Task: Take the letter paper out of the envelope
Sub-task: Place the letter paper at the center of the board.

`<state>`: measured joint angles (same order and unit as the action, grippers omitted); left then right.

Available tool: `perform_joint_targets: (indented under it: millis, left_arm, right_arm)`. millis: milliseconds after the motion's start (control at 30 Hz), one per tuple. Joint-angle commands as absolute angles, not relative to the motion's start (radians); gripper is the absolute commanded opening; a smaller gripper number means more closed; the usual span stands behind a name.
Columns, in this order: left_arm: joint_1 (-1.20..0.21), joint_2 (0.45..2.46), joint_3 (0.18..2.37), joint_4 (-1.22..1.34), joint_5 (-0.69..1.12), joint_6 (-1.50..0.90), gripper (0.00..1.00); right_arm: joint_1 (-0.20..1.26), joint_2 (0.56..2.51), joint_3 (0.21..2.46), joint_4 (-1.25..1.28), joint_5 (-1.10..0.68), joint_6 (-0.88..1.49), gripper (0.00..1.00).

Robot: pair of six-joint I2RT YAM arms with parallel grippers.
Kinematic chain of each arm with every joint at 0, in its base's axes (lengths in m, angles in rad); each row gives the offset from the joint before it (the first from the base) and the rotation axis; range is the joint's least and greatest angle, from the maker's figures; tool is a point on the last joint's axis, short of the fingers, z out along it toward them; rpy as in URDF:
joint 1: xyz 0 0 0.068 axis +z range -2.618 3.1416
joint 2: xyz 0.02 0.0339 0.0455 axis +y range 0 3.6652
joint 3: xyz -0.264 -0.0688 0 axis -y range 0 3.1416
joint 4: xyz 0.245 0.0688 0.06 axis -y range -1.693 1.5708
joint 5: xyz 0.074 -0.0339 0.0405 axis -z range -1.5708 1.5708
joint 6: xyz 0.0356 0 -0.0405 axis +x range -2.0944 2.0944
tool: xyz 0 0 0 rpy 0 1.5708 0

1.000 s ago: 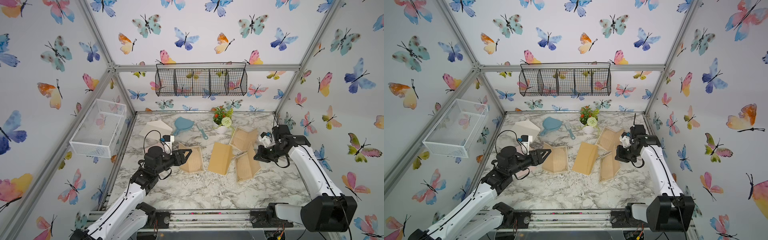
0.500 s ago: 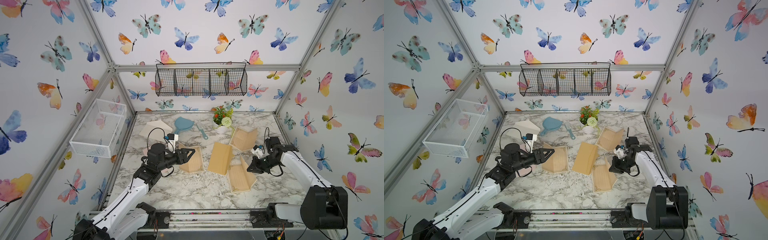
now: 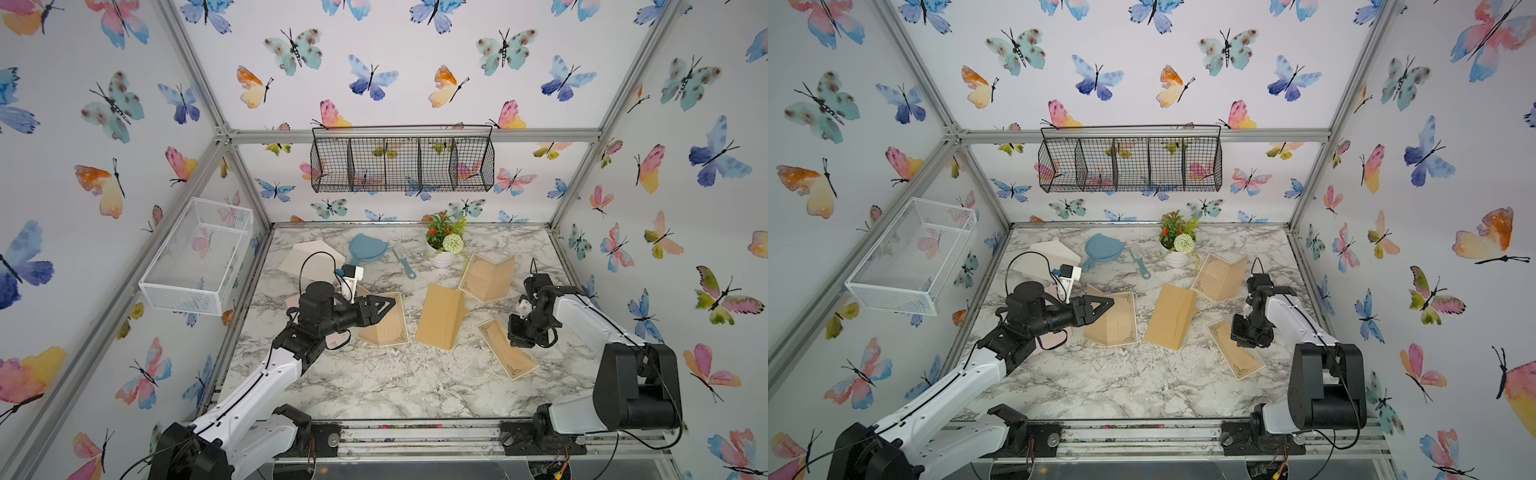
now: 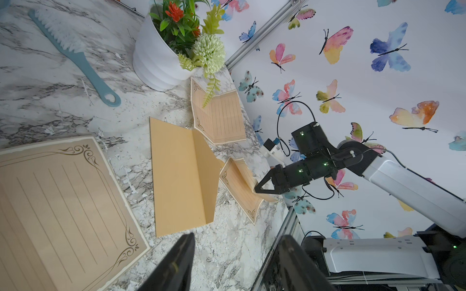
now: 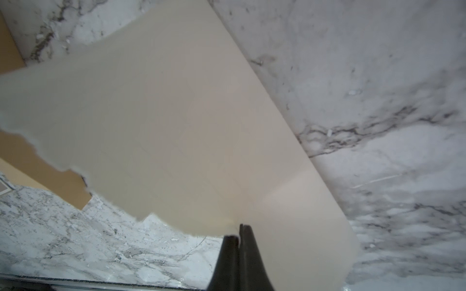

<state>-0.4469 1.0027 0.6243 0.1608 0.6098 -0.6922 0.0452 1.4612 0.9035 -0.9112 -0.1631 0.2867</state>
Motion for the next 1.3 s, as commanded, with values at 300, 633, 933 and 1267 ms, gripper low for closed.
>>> perform_joint_targets:
  millis: [300, 633, 933, 1267]
  left_arm:
    - [-0.443, 0.978, 0.638, 0.196, 0.645, -0.704, 0.58]
    - [-0.443, 0.972, 0.637, 0.204, 0.648, -0.713, 0.58]
    - [-0.442, 1.015, 0.642, 0.259, 0.683, -0.744, 0.58]
    - [-0.445, 1.061, 0.703, 0.236, 0.715, -0.715, 0.57]
  right_arm:
    - [0.020, 1.310, 1.051, -0.937, -0.380, 0.215, 0.02]
    - [-0.083, 1.492, 0.948, -0.817, -0.619, 0.131, 0.02]
    - [-0.223, 1.568, 0.971, -0.833, -0.540, 0.136, 0.02]
    - [-0.305, 1.511, 0.958, -0.812, -0.735, 0.128, 0.02]
